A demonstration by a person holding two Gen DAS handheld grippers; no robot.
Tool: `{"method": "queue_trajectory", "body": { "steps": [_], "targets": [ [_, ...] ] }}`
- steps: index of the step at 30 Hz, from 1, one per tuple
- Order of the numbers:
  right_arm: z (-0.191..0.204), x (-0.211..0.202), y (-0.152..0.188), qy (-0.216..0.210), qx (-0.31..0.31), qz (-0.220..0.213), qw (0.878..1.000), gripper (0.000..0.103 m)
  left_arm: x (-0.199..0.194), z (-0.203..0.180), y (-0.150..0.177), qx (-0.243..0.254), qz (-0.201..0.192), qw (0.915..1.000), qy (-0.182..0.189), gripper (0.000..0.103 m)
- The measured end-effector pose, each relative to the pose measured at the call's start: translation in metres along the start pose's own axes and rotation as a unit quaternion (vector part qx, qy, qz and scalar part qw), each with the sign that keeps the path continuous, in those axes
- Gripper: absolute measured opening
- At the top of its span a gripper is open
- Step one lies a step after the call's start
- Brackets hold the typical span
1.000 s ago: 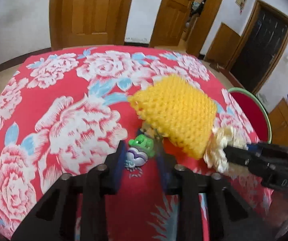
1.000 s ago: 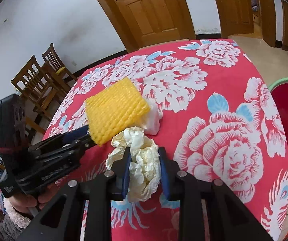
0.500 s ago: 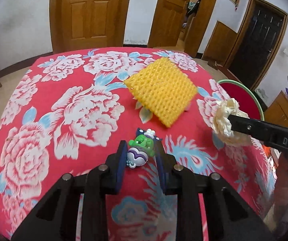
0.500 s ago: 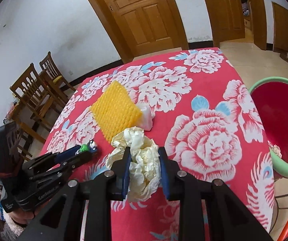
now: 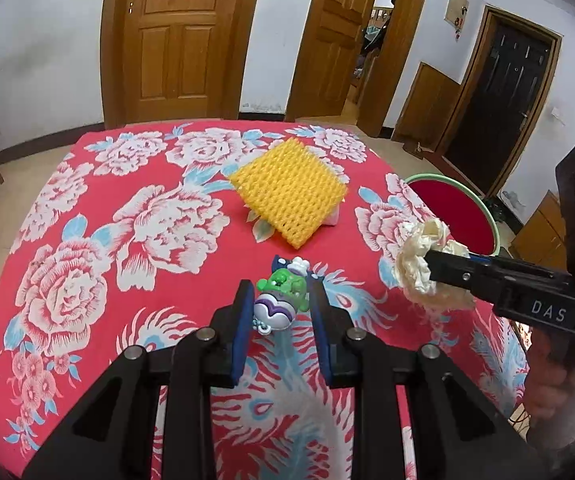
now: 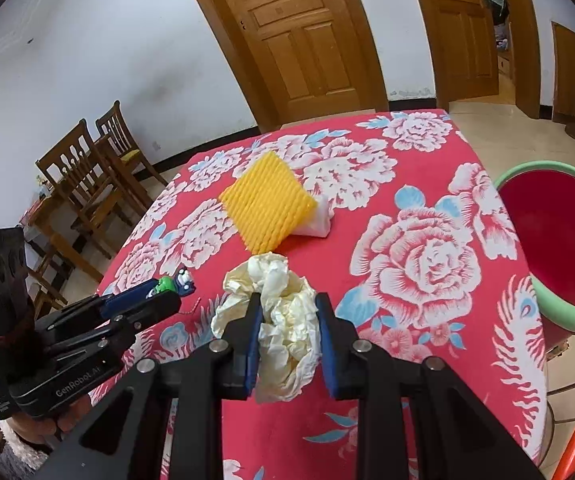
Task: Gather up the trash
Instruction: 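Lift the crumpled bag and green toy and carry them toward the red bucket, then open both tools over the red bucket to drop the bag and toy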
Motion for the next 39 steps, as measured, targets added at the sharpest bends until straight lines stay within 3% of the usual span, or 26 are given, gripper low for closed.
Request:
{"method": "queue_trajectory", "body": {
  "steps": [9, 17, 27, 39],
  "targets": [
    [-0.032, -0.024, -0.006, 0.017, 0.026, -0.026, 0.999, 0.027, 0.015, -0.03, -0.009, 0.014, 0.011, 0.9996, 0.021, 0.028],
    [-0.071, -0.052, -0.007, 0.043, 0.056, -0.048, 0.996, 0.027, 0.028, -0.086, -0.029, 0.058, 0.008, 0.9966, 0.058, 0.028],
    [-0.102, -0.082, 0.004, 0.078, 0.086, -0.069, 0.991, 0.027, 0.052, -0.145, -0.03, 0.086, 0.032, 0.9896, 0.111, 0.028],
    [-0.151, -0.088, -0.001, 0.095, 0.129, -0.084, 0.984, 0.027, 0.084, -0.191, -0.05, 0.108, 0.045, 0.9847, 0.129, 0.028]
  ]
}}
Point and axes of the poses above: each gripper's, at about its wrist camera, not at the fingertips, and x roughly the way its jaws point, z to its left, y to its underside, the point moved 8 cm from there along x, roughly the way its jaws point
